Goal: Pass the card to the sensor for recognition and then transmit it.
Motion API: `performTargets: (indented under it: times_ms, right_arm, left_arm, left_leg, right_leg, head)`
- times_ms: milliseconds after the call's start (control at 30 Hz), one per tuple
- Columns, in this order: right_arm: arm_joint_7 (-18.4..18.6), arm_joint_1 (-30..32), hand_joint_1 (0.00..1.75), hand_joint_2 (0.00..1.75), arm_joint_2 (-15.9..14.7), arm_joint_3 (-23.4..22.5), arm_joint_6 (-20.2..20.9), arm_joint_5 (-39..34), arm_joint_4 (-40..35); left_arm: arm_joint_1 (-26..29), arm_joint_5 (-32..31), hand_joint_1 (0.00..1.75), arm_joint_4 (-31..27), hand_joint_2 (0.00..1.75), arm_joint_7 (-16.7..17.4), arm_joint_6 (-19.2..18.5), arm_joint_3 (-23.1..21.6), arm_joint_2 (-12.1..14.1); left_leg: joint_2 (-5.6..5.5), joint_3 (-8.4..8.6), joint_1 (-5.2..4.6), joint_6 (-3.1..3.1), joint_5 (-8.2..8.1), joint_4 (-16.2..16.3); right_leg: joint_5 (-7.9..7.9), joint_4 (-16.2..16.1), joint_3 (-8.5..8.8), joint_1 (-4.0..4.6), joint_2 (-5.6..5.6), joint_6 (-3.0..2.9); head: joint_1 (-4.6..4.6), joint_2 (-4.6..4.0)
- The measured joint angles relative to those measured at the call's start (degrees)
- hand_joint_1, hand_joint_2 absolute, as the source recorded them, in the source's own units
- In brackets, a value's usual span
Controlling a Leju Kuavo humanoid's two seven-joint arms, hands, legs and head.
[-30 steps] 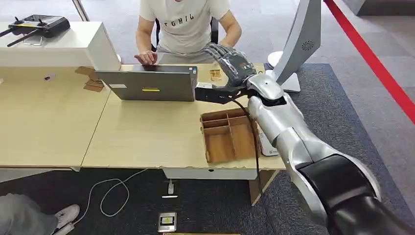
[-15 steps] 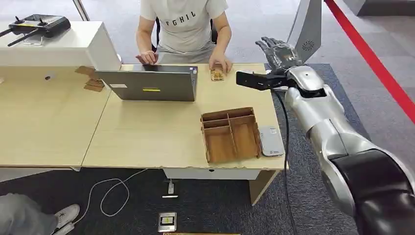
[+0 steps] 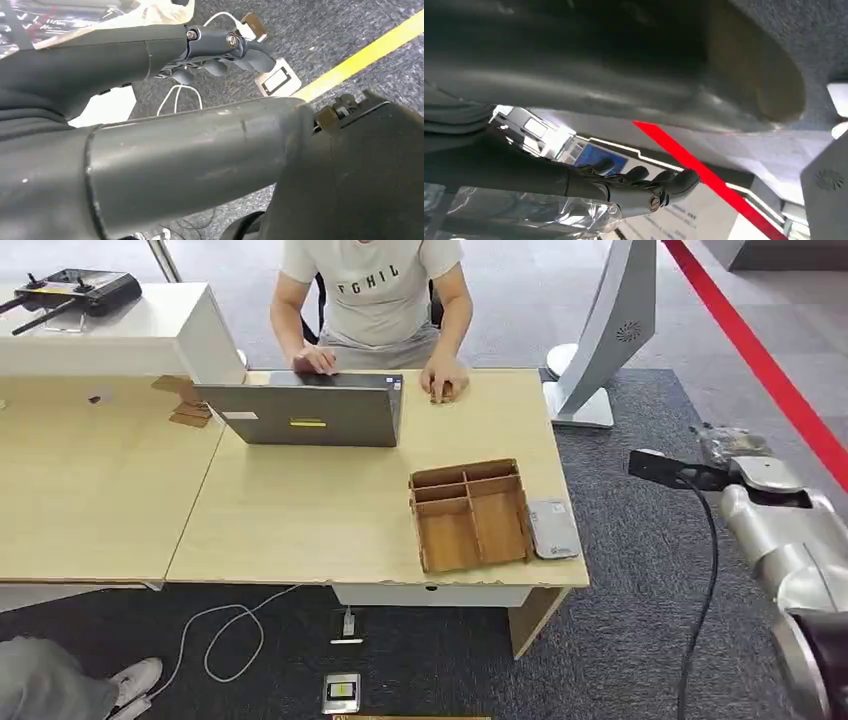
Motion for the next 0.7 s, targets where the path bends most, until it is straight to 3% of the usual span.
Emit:
performTargets:
  times_ms: [167,300,400,567,700]
  right_arm:
    - [-0.1,9.7,0.00,0.00,-2.5,-3.0,-1.5,-5.1,0.4]
    - [1.1,19.2,0.00,0.00,-2.5,-6.3,-4.9,-10.8,0.5]
    - [3.4,27.2,0.00,0.00,-1.2,-10.7,-9.2,-19.7,0.7]
    - [3.8,40.2,0.00,0.00,3.0,-20.5,-17.2,-31.5,1.4]
    - [5.4,45.6,0.00,0.00,7.6,-26.1,-17.3,-35.9,2.3]
  left_arm:
    - [0.0,-0.3,0.00,0.0,0.00,-0.3,0.0,0.0,-0.4]
    - [0.1,0.1,0.00,0.0,0.00,-0.7,0.0,0.0,-0.4]
    - [0.2,0.5,0.00,0.0,0.00,-1.0,0.6,0.2,-0.4]
    - [0.7,0.9,0.00,0.0,0.00,-1.1,1.6,1.1,-0.4]
    - [1.1,0.6,0.00,0.0,0.00,-0.6,1.9,1.4,-0.3]
  left_leg:
    - [-0.15,-0.03,0.08,0.04,-0.04,0.0]
    - [-0.22,0.04,0.11,0.07,-0.07,-0.1]
    - [-0.32,0.06,0.16,0.10,-0.12,-0.1]
    - [-0.50,0.13,0.18,0.05,-0.27,-0.2]
    - [-0.18,0.26,0.12,0.03,-0.35,-0.3]
  right_leg:
    - [-0.04,0.0,0.14,0.05,-0.12,0.05]
    - [-0.13,0.0,0.18,0.08,-0.24,0.05]
    - [-0.23,0.0,0.21,0.10,-0.36,0.06]
    - [-0.48,-0.1,0.46,0.19,-0.61,0.05]
    - [-0.51,0.0,0.32,-0.03,-0.32,0.00]
  head:
    - [0.02,0.00]
    - [0.00,0.00]
    - [-0.04,0.00]
    - [0.02,0.00]
    - [-0.15,0.00]
